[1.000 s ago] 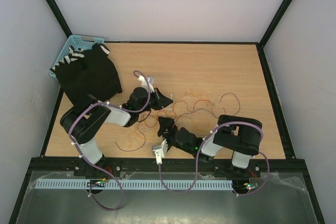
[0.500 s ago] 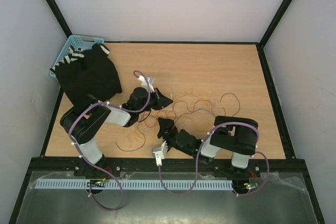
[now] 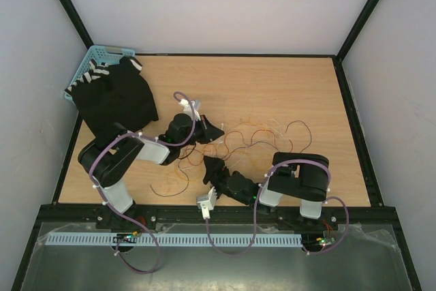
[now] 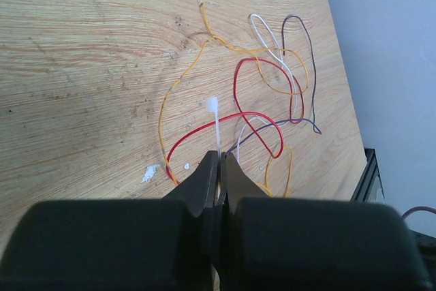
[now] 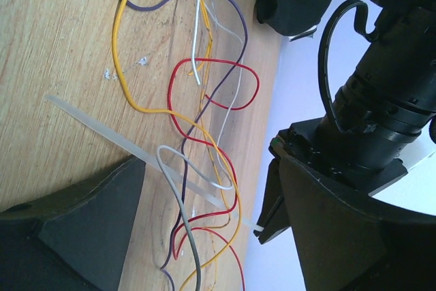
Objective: Zip-tie the wires
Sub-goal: Tie the cable at the center of the board.
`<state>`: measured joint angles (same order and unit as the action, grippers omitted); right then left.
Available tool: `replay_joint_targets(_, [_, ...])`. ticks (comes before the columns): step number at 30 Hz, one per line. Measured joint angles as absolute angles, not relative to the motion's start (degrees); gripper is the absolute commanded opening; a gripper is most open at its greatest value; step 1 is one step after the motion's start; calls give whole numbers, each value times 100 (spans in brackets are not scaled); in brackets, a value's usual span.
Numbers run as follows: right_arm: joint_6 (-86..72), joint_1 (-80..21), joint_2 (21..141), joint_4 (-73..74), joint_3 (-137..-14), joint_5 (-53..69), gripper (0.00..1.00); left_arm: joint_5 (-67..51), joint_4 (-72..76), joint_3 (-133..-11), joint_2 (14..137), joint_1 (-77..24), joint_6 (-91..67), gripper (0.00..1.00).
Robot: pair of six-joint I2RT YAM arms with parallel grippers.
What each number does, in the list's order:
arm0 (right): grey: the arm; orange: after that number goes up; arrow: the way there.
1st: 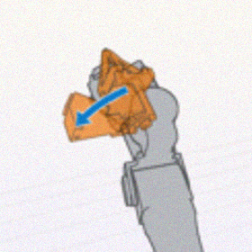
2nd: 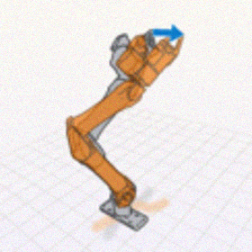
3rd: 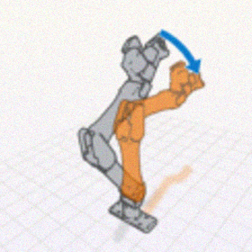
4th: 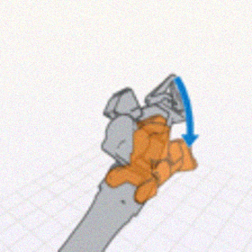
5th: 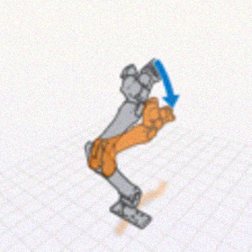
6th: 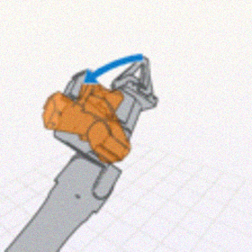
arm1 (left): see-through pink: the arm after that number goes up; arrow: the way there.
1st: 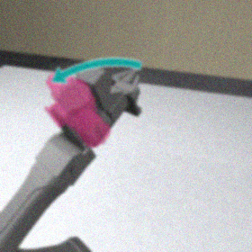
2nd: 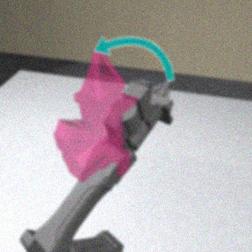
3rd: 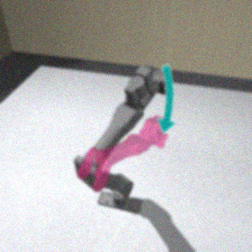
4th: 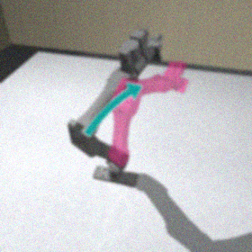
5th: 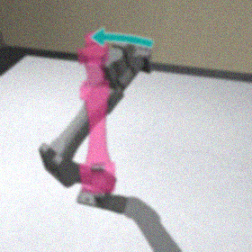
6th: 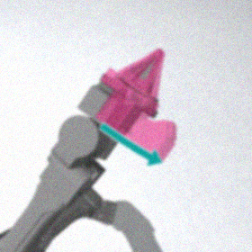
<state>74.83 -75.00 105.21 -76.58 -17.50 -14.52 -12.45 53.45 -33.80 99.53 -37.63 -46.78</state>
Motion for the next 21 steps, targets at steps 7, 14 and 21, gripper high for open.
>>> replay_joint_targets(7, [7478, -7546, 10541, -7618, -1750, -1411, 61, -1297, 5286, -3382, 9953, -3765, -4674, 0])
replay_joint_targets(14, [7463, -7553, 10541, -7441, -1750, -1332, 36, -1417, 5229, -3457, 10040, -3765, -4663, 0])
replay_joint_targets(21, [7437, -7553, 10538, -7360, -1750, -1280, 30, -1476, 5223, -3465, 10044, -3765, -4652, 0])
